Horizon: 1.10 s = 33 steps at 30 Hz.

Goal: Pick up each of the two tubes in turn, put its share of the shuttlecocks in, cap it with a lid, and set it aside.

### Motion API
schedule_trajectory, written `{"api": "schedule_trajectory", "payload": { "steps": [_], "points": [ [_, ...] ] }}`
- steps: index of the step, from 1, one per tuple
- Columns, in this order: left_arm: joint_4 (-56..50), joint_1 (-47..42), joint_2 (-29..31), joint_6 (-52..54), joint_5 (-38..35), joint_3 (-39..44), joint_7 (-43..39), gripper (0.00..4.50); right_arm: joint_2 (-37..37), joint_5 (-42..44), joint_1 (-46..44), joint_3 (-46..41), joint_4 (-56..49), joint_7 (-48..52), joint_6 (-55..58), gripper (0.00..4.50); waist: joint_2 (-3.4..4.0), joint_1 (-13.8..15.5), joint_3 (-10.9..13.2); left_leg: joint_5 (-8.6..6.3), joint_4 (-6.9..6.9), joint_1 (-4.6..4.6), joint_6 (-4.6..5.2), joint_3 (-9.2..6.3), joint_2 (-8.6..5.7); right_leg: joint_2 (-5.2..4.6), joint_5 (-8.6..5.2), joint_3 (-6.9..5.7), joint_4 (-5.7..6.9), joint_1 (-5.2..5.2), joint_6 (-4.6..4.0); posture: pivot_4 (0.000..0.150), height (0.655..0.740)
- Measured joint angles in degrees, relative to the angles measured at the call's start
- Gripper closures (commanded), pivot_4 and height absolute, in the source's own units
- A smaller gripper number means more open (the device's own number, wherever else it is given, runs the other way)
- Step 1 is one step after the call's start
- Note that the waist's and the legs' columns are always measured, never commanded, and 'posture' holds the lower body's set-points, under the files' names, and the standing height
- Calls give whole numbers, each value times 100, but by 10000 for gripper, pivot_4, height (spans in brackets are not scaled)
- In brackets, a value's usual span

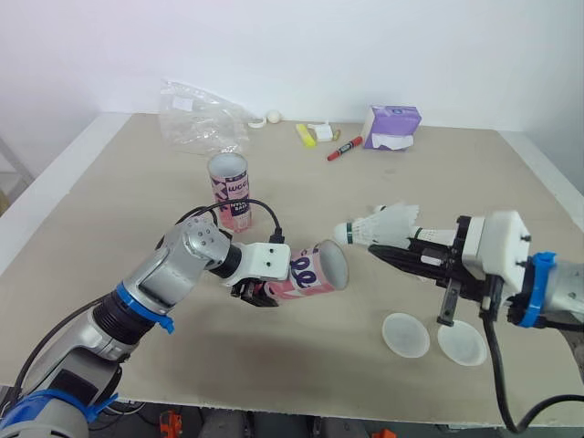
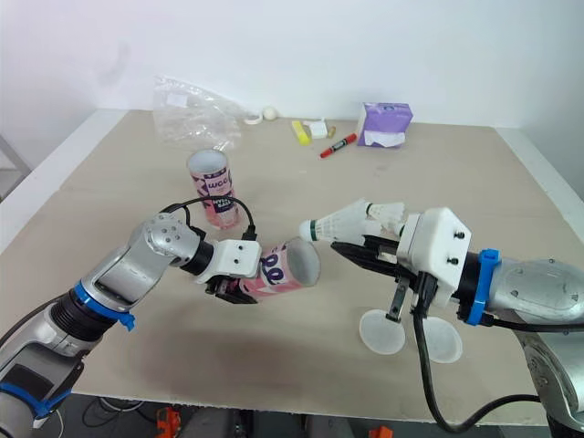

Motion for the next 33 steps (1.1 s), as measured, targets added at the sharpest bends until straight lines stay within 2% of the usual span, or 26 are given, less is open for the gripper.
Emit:
{"api": "schedule_trajectory", "payload": {
  "steps": [13, 16, 19, 23, 29, 33],
  "points": [
    [-20, -15, 4, -4, 0, -22, -13, 16324, -111, -1118, 374, 837, 147, 349, -1088, 44444, -3, 3, 0, 0, -1, -2, 0, -1, -6, -10, -2, -10, 0, -2, -1, 1500, 7400],
    [-25, -13, 12, -1, 1, -23, -15, 16324, -104, -1117, 235, 1048, 142, 341, -1081, 35780, -3, 1, 0, 0, -1, -2, 0, -1, -5, -11, -2, -10, 0, -2, -2, 1500, 7400],
    [-25, -23, 1, 1, 3, -30, -15, 16324, 47, -841, -134, 1174, -25, 140, -825, 20564, -3, 8, 0, 0, -1, -3, 0, -8, -5, -12, -2, -17, 1, -2, -3, 1500, 7400],
    [-34, -35, -4, -3, -2, -34, -24, 16324, 48, -625, -41, 1092, -85, 67, -606, 846, -10, 13, 2, -1, -2, -7, 2, -14, -10, -21, -8, -27, 0, 0, -5, 1500, 7400],
    [-21, -57, -10, -9, -1, -48, -23, 16324, 578, 188, 484, 83, 190, -686, 176, 316, -20, 15, -2, -2, -1, -9, 3, -20, -13, -30, -8, -36, 0, 3, -4, 1500, 7400],
    [-6, -62, -3, -29, -1, -60, -28, 16324, 1195, 110, 1126, -482, 1228, -1426, 507, 316, -14, 9, -7, -1, -2, -9, 3, -15, -18, -43, -10, -45, 2, 3, -7, 1500, 7400]
  ]
}}
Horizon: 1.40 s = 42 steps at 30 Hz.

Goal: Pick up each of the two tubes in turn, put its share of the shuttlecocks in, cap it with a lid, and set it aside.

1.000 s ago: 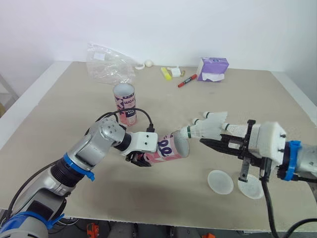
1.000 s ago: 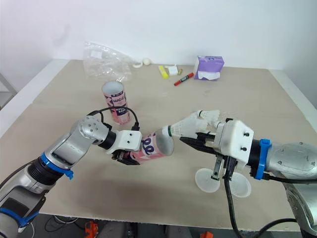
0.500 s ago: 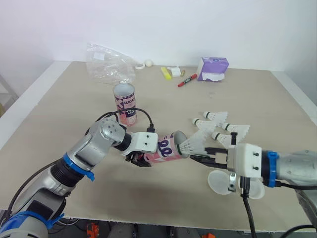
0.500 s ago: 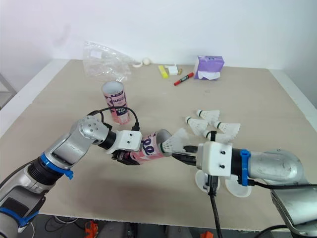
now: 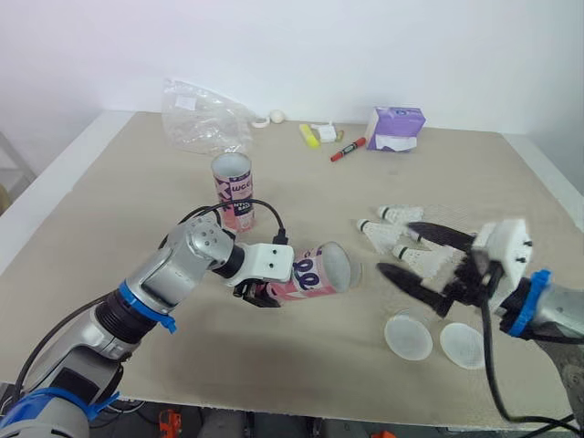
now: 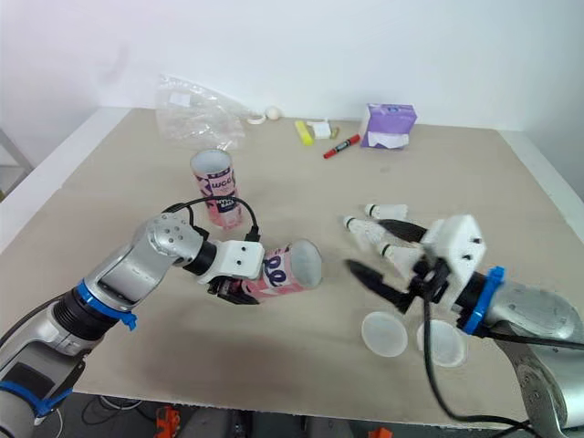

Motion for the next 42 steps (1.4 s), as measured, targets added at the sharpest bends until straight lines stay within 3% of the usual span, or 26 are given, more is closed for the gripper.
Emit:
{"api": "schedule_trajectory", "payload": {
  "steps": [10, 23, 39, 42],
  "points": [
    [17, -4, 5, 1, 2, -4, 3, 16324, 632, -258, 14, -57, 653, -1001, 199, 316, 28, -9, -10, 2, -1, 2, 3, -6, 0, 8, 0, 1, 3, 1, 0, 1500, 7400],
    [9, -2, 5, 9, 2, -3, 15, 16324, 895, -260, 86, 138, 1056, -1046, 241, 316, 32, -10, -11, 2, -3, 2, 3, -7, -1, 9, -1, 1, 2, 1, 1, 1500, 7400],
    [-70, 49, 17, 58, 4, -1, 79, 16324, 1144, -139, -540, 443, 1622, -1127, 426, 316, 33, -14, -11, 2, -3, 2, 3, -9, -1, 10, -1, 1, 3, 1, 2, 1500, 7400],
    [-87, 58, 17, 58, 4, -1, 99, 16324, 1146, -278, -748, 604, 1901, -1135, 413, 9382, 34, -12, -12, 2, -3, 1, 4, -9, -4, 8, -2, 3, 2, 2, 3, 1500, 7400]
  ]
}}
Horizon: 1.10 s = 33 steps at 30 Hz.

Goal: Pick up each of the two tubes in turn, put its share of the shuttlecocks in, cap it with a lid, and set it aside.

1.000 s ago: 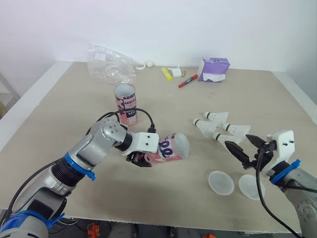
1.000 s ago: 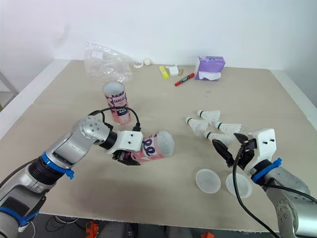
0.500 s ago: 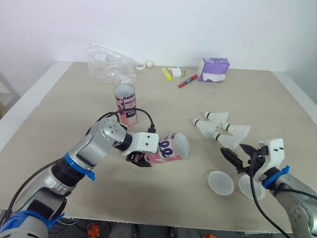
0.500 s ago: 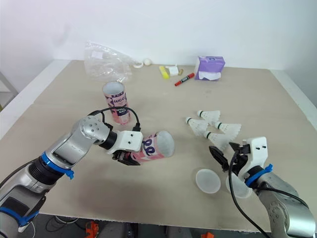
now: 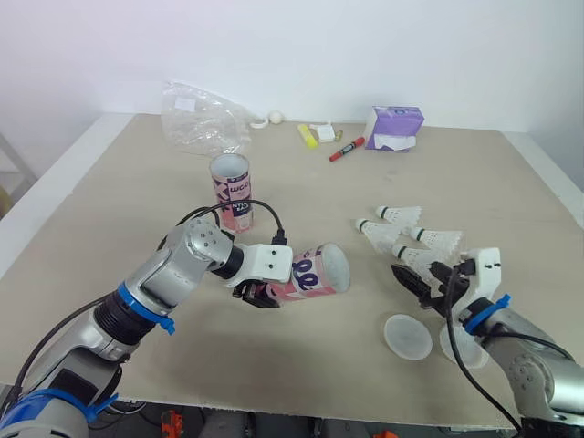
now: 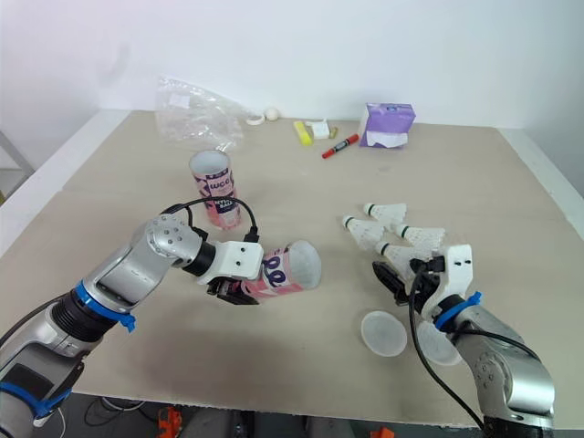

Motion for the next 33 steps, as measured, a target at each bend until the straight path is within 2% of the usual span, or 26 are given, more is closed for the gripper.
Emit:
{"api": "schedule_trajectory", "payload": {
  "steps": [2, 7, 8, 17, 23, 27, 30, 33],
  "points": [
    [-2, 7, 2, 3, 0, 0, 2, 16324, 6, -53, -106, 76, 122, 1, -31, 17132, 0, -1, 0, 0, 0, 0, 0, 0, 0, 1, 0, 0, 0, 0, 0, 1500, 7400],
    [-43, 30, 2, 29, 4, 0, 25, 16324, 26, -207, -319, 122, 411, -34, -128, 41826, 1, 2, 0, 1, 0, 0, 1, -2, 0, 2, 0, 0, 0, 1, 1, 1500, 7400],
    [-54, 30, 2, 62, 3, 0, 26, 16324, 31, -227, -329, 122, 435, -51, -139, 44338, 1, 1, 0, 0, 0, 0, 1, -2, 0, 2, 0, 0, 0, 1, 2, 1500, 7400],
    [-105, 70, 10, 87, 4, 2, 39, 16324, -124, -285, -20, 121, 111, 109, -231, 44338, 2, 0, -1, 0, -1, -1, 1, -4, -1, 3, -2, 1, 0, 1, 4, 1500, 7400],
    [-72, 65, 5, 66, 4, 1, 35, 16324, -1070, -143, 739, -230, -1281, 847, -276, 44338, 11, 1, -1, 0, 1, 0, 1, -6, -3, 4, -2, 2, 1, 3, 8, 1500, 7400],
    [10, 41, 6, 28, 9, 0, 27, 16324, -1810, 85, 680, -691, -2042, 1432, -375, 44338, 8, 0, -2, 2, 3, 8, 3, -11, 0, 9, 1, -2, 0, 12, 9, 1500, 7400],
    [82, 13, -9, -55, 3, -6, 2, 16324, -2484, 77, 585, -725, -2663, 2153, -779, 44338, 11, 0, -1, 2, 2, 8, 2, -24, 1, 13, -2, -9, 0, 14, 4, 1500, 7400],
    [151, -28, -37, -91, 0, -17, -25, 16324, -2769, -10, 416, -477, -3093, 2449, -1077, 44338, 5, 7, 0, 2, 2, 7, 1, -33, 0, 11, -5, -16, -1, 18, 1, 1500, 7400]
  ]
}}
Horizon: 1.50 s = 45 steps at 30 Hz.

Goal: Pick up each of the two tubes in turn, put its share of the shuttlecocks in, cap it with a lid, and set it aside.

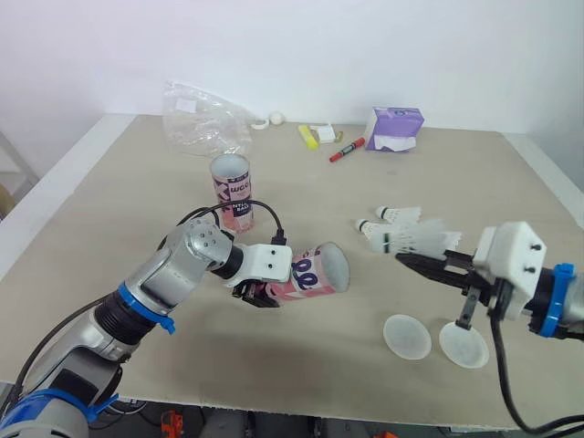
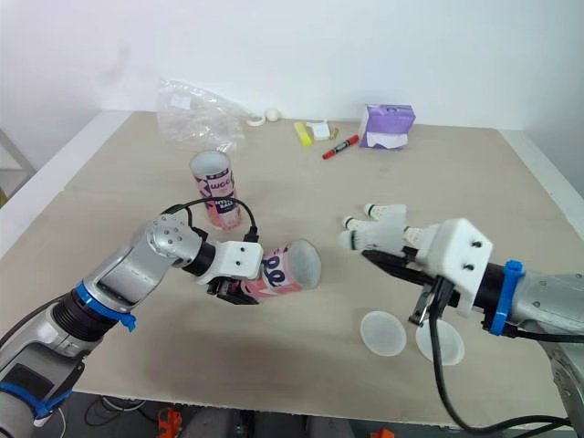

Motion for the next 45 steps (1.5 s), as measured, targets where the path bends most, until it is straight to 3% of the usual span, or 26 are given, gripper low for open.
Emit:
{"api": "schedule_trajectory", "payload": {
  "steps": [9, 12, 15, 16, 17, 19, 20, 26, 27, 28, 31, 35, 37, 45],
  "points": [
    [112, -55, -76, -67, 0, 4, -60, 16324, -80, -819, -676, 1447, -67, 142, -435, 44338, -9, 11, 4, 0, 6, -5, 0, 7, -12, -27, -1, -9, -2, 0, 4, 1500, 7400],
    [128, -62, -78, -66, 1, 10, -64, 16324, -71, -903, -1049, 1745, -11, 150, -431, 34262, -9, 11, 4, 1, 7, -5, 1, 7, -12, -29, -1, -14, -1, -1, 3, 1500, 7400],
    [127, -60, -78, -66, 1, 14, -61, 16324, -57, -896, -1418, 1851, 8, 152, -372, 19980, -10, 12, 4, 1, 7, -6, 1, 1, -12, -29, -1, -20, -2, 1, 2, 1500, 7400],
    [126, -60, -78, -66, 1, 15, -62, 16324, -56, -857, -1488, 1877, 16, 158, -337, 18305, -10, 12, 4, 1, 7, -6, 1, 0, -12, -29, -1, -22, -2, 1, 2, 1500, 7400],
    [124, -60, -78, -65, 1, 16, -62, 16324, -55, -809, -1527, 1879, 17, 165, -292, 11096, -10, 13, 4, 1, 7, -7, 1, -1, -12, -31, -1, -23, -2, 0, 1, 1500, 7400],
    [116, -60, -78, -64, 1, 15, -62, 16324, -13, -502, -1563, 1788, 19, 154, -64, 1712, -11, 13, 5, 1, 7, -9, 1, -2, -12, -33, -2, -25, -2, 1, 0, 1500, 7400],
    [111, -60, -79, -64, 1, 15, -61, 16324, 32, -293, -1564, 1661, 26, 120, 95, 532, -11, 13, 5, 1, 7, -11, 1, -2, -12, -35, -2, -27, -2, 0, 0, 1500, 7400],
    [137, -60, -79, -77, 2, 16, -59, 16324, 47, 550, -1566, 904, 436, -157, 917, 532, -12, 13, 5, 1, 7, -10, 1, -3, -11, -43, 1, -35, -2, 1, -4, 1500, 7400],
    [141, -60, -79, -80, 3, 15, -60, 16324, 54, 584, -1565, 850, 560, -174, 965, 6196, -12, 13, 5, 1, 6, -10, 2, -5, -11, -42, 0, -38, -2, 1, -4, 1500, 7400],
    [141, -60, -79, -83, 3, 16, -60, 16324, 57, 583, -1562, 833, 646, -186, 983, 7732, -12, 13, 5, 1, 6, -10, 1, -6, -11, -42, 0, -39, -2, 1, -4, 1500, 7400],
    [137, -60, -79, -82, 3, 14, -65, 16324, 36, 461, -1512, 887, 755, -130, 951, 20918, -10, 13, 4, 1, 6, -11, 1, -5, -11, -41, -1, -40, -2, 1, -5, 1500, 7400],
    [135, -70, -82, -70, 5, 13, -61, 16324, -11, 294, -1715, 1466, 690, -40, 942, 38805, -8, 10, 5, 2, 7, -12, 4, -4, -11, -43, -1, -42, -1, -1, -5, 1500, 7400],
    [135, -65, -68, -63, 5, 13, -69, 16324, 27, 165, -2155, 1940, 627, -62, 1007, 43428, -7, -2, 4, 2, 7, -10, 4, -2, -10, -44, 1, -43, -1, -2, -5, 1500, 7400],
    [92, -45, -130, -44, 7, 13, -58, 16324, 330, -841, -3539, 3991, 880, 126, 1318, 43428, -7, 16, 3, 5, 8, -25, 5, -4, -14, -59, -2, -63, -2, -7, -9, 1500, 7400]
  ]
}}
